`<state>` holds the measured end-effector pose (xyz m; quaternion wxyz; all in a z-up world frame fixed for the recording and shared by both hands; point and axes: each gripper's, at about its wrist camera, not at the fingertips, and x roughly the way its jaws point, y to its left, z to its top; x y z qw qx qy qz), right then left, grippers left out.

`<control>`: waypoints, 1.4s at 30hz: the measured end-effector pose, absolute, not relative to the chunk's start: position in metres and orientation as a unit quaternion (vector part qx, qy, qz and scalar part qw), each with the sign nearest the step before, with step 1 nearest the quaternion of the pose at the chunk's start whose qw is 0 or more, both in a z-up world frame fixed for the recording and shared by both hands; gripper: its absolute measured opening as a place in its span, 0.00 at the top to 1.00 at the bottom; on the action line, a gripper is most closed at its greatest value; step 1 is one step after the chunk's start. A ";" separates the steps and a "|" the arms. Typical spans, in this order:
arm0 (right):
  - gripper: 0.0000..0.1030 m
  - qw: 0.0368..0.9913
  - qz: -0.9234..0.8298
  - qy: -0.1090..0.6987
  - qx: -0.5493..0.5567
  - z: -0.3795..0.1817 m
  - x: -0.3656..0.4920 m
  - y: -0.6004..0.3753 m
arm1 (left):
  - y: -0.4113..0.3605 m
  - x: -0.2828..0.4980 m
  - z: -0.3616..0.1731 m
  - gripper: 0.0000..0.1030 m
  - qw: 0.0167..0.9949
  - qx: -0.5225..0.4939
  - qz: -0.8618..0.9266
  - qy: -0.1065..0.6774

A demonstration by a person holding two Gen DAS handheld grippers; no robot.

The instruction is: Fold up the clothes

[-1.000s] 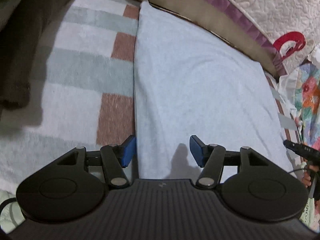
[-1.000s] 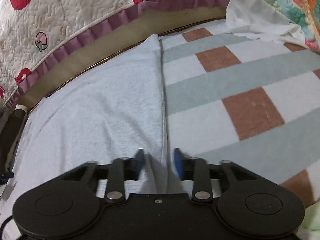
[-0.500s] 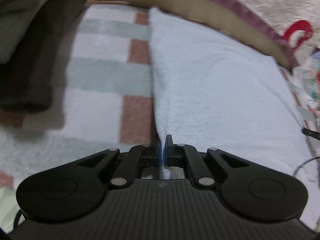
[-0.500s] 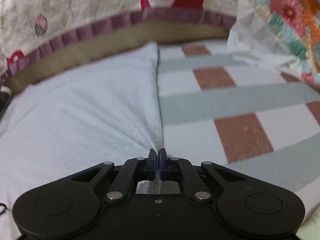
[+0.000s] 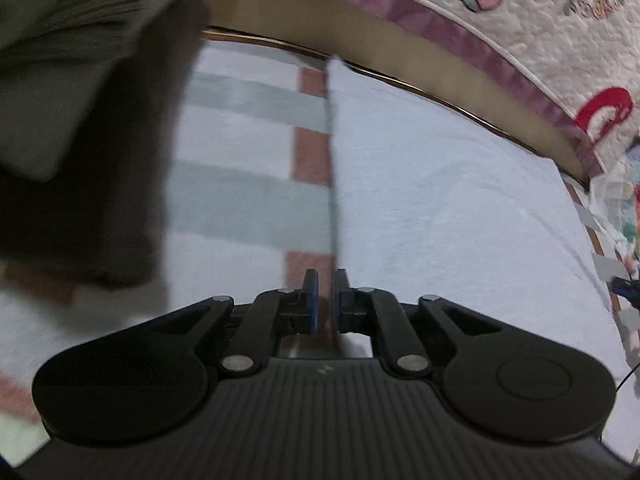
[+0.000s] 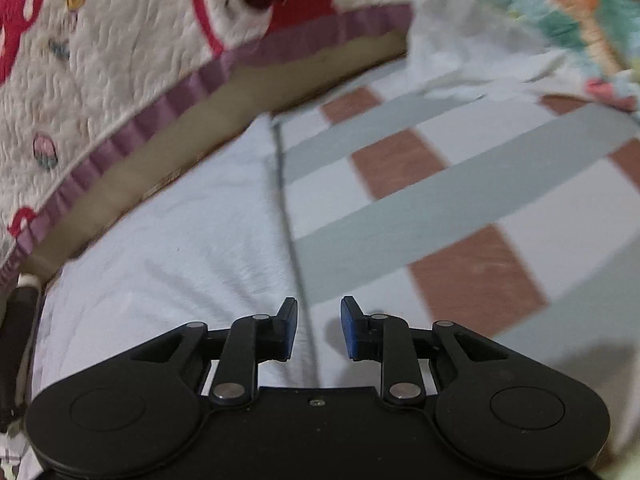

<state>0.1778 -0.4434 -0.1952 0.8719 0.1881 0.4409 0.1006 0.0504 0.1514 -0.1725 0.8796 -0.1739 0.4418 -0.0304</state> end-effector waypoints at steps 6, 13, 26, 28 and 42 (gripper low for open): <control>0.96 0.882 0.143 0.438 0.102 -0.201 0.189 -0.401 | 0.124 0.071 -0.188 0.90 0.879 -0.128 -0.045 0.457; 0.99 0.906 0.104 0.408 0.031 -0.181 0.193 -0.408 | 0.117 0.066 -0.194 0.96 0.893 -0.085 -0.058 0.438; 0.88 0.909 -0.016 0.416 -0.021 -0.188 0.183 -0.402 | 0.123 0.067 -0.181 0.97 0.907 -0.010 0.022 0.420; 0.87 0.909 -0.019 0.414 0.046 -0.178 0.167 -0.419 | 0.136 0.057 -0.167 0.94 0.910 -0.025 0.030 0.412; 0.62 0.887 0.060 0.408 0.208 -0.151 -0.003 -0.409 | 0.210 -0.099 -0.159 0.78 0.878 -0.197 0.046 0.433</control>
